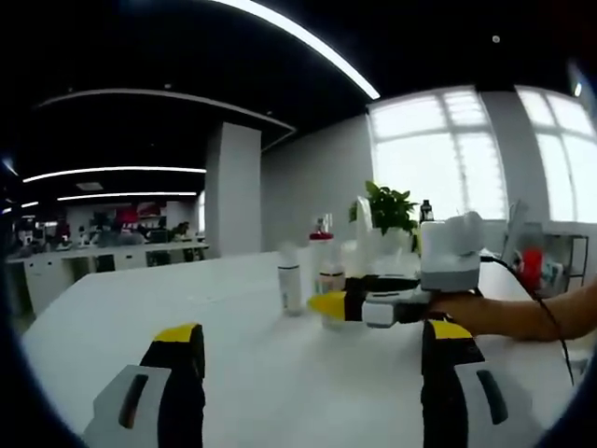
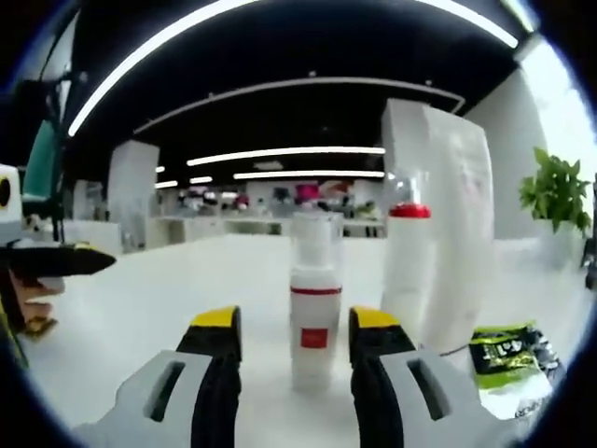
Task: Arrange the skincare products in the storage area until every visible bottle or jar stands upright without overlapping.
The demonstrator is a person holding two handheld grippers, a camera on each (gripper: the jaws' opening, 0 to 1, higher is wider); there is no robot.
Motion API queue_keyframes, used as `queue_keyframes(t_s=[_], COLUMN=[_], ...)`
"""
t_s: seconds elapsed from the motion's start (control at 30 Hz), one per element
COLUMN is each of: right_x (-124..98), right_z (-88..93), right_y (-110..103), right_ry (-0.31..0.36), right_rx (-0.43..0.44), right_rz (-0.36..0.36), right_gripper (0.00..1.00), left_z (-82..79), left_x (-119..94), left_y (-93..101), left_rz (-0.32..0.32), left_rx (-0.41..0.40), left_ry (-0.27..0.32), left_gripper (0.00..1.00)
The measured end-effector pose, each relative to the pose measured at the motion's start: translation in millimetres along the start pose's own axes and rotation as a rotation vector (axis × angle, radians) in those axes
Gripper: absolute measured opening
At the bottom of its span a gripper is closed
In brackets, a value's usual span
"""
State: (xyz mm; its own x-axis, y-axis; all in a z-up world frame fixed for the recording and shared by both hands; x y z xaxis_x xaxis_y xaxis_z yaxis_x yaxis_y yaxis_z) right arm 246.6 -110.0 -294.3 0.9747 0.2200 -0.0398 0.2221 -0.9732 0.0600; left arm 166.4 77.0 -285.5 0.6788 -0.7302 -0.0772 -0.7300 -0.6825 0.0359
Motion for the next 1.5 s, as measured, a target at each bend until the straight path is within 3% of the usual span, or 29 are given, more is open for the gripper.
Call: queue_keyframes(t_s=[0.23,0.37,0.57,0.77,0.93,1.07,1.13,1.23,1.4,1.5], right_x=[-7,-17,-18,-21,-35,-52,-61,-70,-94,-105], right_z=[0.9,-0.5,-0.6,9.2,5.5,4.3,1.3,-1.6,-4.5,-9.3], right_y=[-2,-3,-4,-8,-11,-5,-1,6,30,41], right_ry=[-0.014,-0.023,-0.033,-0.09,-0.076,-0.15,-0.149,-0.145,-0.253,-0.358], right_rx=[-0.032,-0.012,-0.003,-0.06,0.065,0.077,0.046,0.023,0.014,0.028], right_rz=[-0.008,-0.017,-0.033,-0.042,-0.117,-0.148,-0.163,-0.16,-0.18,-0.181], right_gripper=[0.57,0.63,0.77,0.87,1.0,1.0,1.0,1.0,1.0,1.0], left_z=[-2.3,-7.0,-5.5,-4.9,-9.6,-11.3,-11.5,-13.4,-15.0,-14.2], left_x=[6,7,10,13,12,11,10,11,10,10], left_y=[-9.0,-12.0,-20.7,-29.6,-28.5,-27.4,-25.3,-25.2,-24.7,-24.9], left_rz=[0.0,0.014,-0.011,-0.024,0.008,0.022,0.027,0.045,0.052,0.054], left_rx=[-0.017,-0.072,-0.063,-0.084,-0.138,-0.161,-0.187,-0.21,-0.192,-0.191], left_ry=[0.008,0.062,0.049,0.045,0.07,0.084,0.089,0.104,0.102,0.1], left_gripper=[1.0,1.0,1.0,1.0,0.99,0.94,1.0,1.0,1.0,1.0])
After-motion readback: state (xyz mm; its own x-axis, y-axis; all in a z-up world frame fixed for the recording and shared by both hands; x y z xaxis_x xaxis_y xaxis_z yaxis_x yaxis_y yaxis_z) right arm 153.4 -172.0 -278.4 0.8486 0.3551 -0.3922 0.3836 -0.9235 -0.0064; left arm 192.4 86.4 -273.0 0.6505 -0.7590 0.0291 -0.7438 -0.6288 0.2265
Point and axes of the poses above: the point that each gripper's makers call its tool centre point, and the gripper's own axes: x roughly forward along the fingers, y roughly to its right, z roughly out of its underside, the point moved 8 cm from there along -x, roughly backward along the fingers
